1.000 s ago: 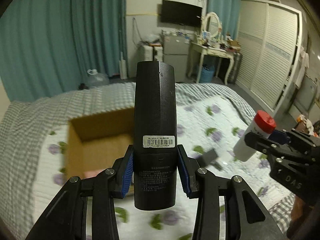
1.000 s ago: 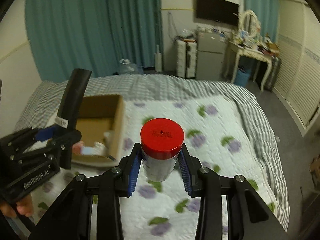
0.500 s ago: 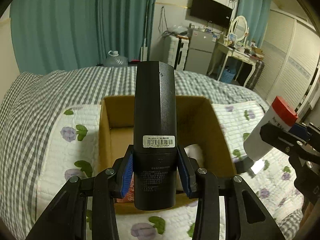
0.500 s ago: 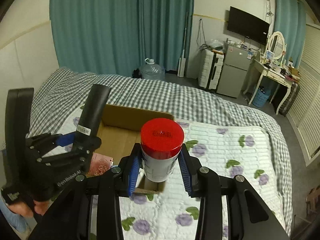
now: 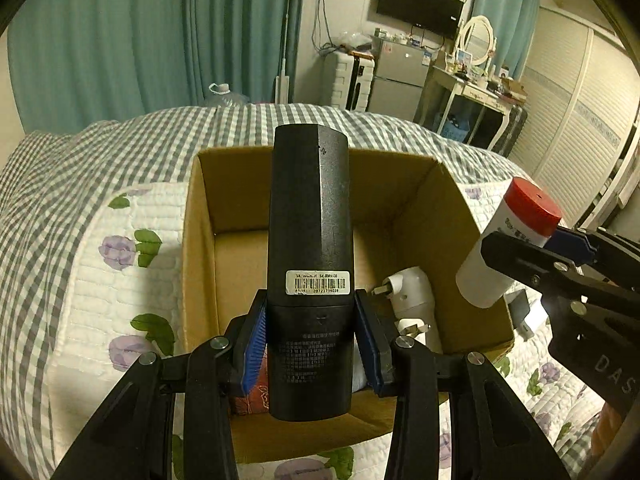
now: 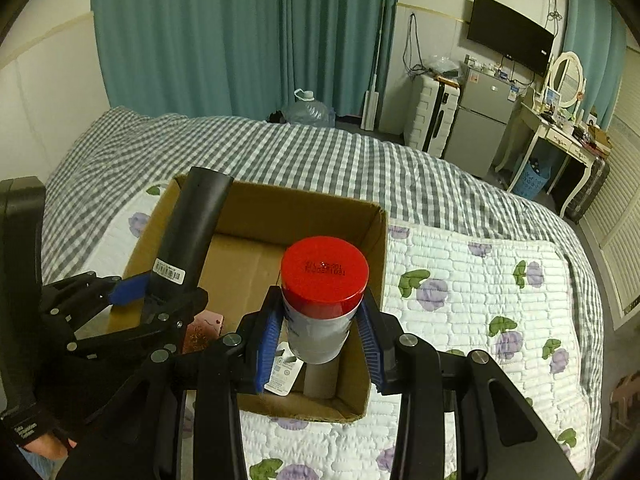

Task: Organize rigid objects
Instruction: 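Lower the black case and red-capped jar into the box and release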

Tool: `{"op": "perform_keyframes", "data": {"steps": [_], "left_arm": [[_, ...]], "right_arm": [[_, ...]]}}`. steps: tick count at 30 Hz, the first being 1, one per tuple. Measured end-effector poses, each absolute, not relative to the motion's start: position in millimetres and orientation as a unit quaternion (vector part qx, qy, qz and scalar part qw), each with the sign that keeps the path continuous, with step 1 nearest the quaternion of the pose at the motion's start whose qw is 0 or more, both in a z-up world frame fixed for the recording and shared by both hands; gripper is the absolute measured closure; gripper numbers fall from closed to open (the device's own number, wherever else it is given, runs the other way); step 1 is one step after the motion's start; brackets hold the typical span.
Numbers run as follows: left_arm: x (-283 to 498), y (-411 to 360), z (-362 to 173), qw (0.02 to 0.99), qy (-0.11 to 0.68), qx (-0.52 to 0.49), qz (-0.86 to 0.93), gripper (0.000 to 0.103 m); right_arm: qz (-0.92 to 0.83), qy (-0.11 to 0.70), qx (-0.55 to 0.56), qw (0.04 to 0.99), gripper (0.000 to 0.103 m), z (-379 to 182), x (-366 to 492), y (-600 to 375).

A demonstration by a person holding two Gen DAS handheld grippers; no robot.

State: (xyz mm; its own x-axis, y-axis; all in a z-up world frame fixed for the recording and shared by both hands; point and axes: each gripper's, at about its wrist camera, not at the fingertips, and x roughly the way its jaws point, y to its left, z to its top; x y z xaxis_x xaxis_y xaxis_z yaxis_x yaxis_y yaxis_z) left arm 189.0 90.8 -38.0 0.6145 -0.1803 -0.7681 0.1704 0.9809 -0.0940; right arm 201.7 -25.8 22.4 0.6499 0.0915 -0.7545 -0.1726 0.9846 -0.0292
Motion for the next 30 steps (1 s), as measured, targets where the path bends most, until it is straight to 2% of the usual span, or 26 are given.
{"op": "perform_keyframes", "data": {"steps": [3,7,18,30], "left_arm": [[188.1,91.3,-39.7,0.898,0.427,-0.013,-0.101,0.06],[183.5,90.9,-32.2,0.903,0.416,-0.019,-0.103,0.049],[168.4,99.2,4.8,0.924,0.377,0.017,-0.062,0.043],[179.0,131.0,-2.2,0.928,0.371,0.011,-0.025,0.041]], "right_arm": [[0.07,0.416,-0.048,0.906,0.066,18.9,202.8,-25.6],[0.069,0.416,-0.047,0.906,0.066,18.9,202.5,-26.1],[0.071,0.423,-0.042,0.902,0.066,26.8,202.7,-19.4],[0.095,0.501,-0.045,0.859,0.066,-22.5,249.3,6.6]]}}
